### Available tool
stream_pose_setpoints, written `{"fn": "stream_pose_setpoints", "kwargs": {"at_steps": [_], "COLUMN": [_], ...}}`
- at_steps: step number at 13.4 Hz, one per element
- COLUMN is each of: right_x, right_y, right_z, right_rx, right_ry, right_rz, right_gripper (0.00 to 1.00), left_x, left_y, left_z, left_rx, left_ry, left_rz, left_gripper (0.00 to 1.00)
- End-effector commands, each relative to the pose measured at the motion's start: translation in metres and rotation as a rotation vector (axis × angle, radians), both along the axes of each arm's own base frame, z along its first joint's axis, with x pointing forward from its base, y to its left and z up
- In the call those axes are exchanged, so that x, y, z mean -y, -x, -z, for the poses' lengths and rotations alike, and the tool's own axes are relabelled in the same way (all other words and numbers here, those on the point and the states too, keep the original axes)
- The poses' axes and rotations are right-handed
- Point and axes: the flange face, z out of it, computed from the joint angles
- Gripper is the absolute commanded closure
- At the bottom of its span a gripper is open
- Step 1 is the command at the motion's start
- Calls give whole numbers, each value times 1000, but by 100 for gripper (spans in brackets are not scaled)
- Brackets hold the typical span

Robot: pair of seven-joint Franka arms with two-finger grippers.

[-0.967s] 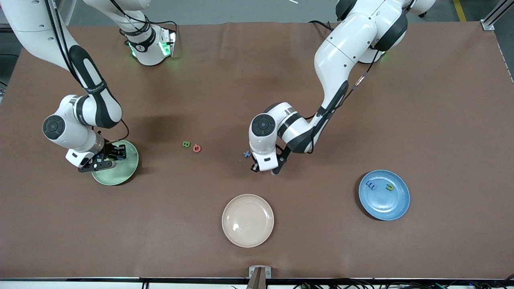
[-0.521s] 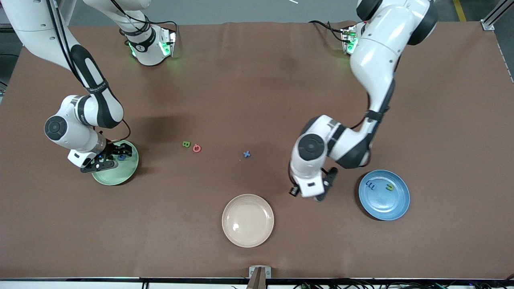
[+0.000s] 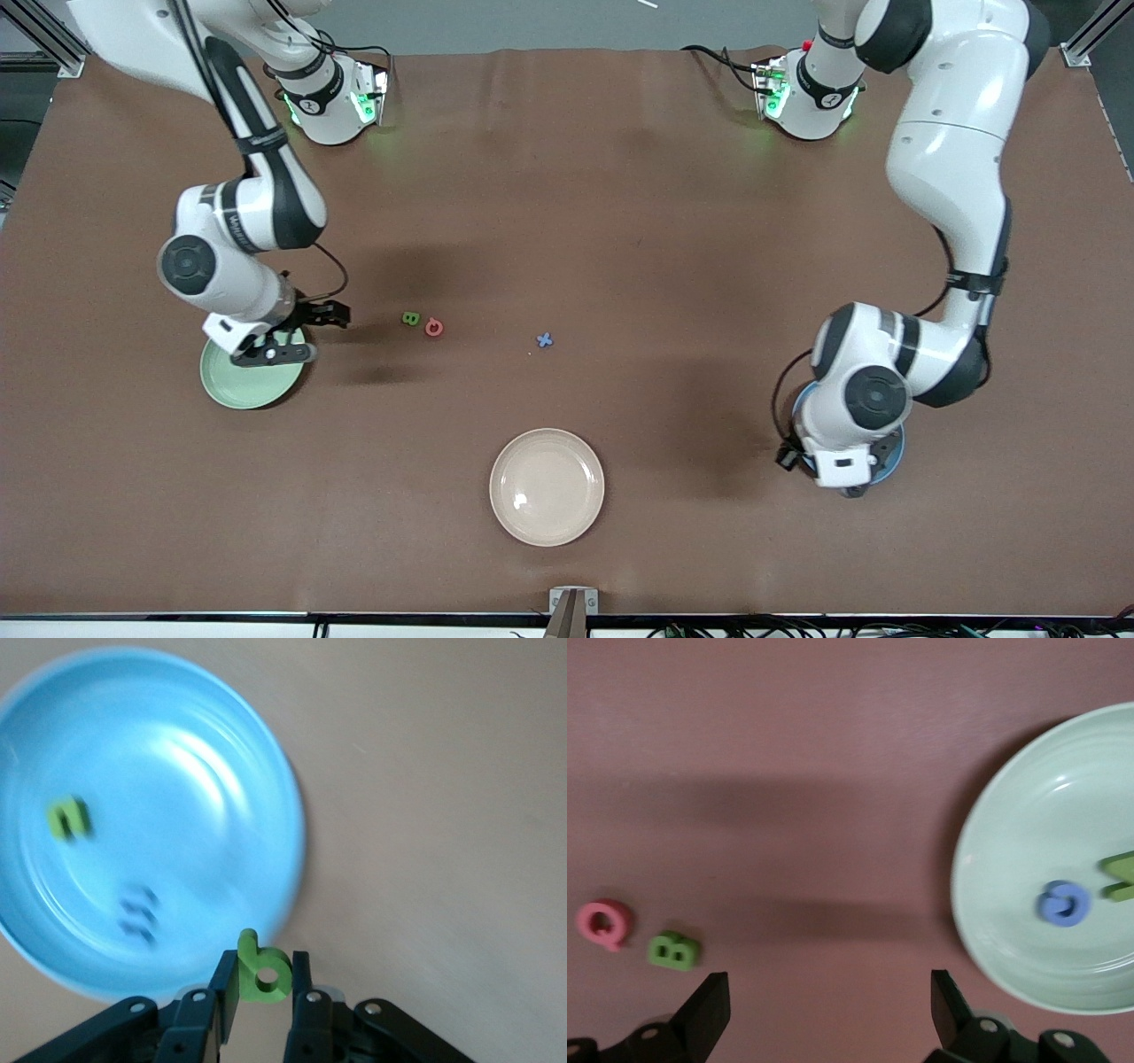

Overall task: Sort upper and lower case letters into plates
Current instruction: 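Drop the b onto the blue plate while the right gripper returns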

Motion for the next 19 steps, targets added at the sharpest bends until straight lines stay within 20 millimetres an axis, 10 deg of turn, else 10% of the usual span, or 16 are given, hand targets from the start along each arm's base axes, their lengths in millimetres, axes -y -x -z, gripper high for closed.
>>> {"fn": "stream_pose_setpoints", "kwargs": {"at_steps": [1, 3, 6, 8, 12, 19], "right_x": [-36, -58, -76, -80, -87, -86], "right_y": [7, 12, 14, 14, 22, 33], "right_z": [0, 5, 30, 39, 61, 76], "right_rx": [0, -15, 2, 12, 21, -5], "right_ry": [-14, -47, -53, -53, -48, -37], "right_rz": [81, 95, 111, 109, 98, 95], "right_gripper": [0, 0, 0, 0, 10, 24], "left_x": [-28, -50, -68, -56, 50, 281], "left_y": [12, 14, 11, 13, 30, 119], "left_z": [3, 10, 7, -10, -29, -15], "left_rx": [-56, -84, -79, -74, -64, -27], "left_ry": [-4, -7, -5, 1, 85, 132], "left_rz": [41, 44, 13, 7, -41, -22], "left_gripper": [96, 82, 0, 0, 0, 6]}}
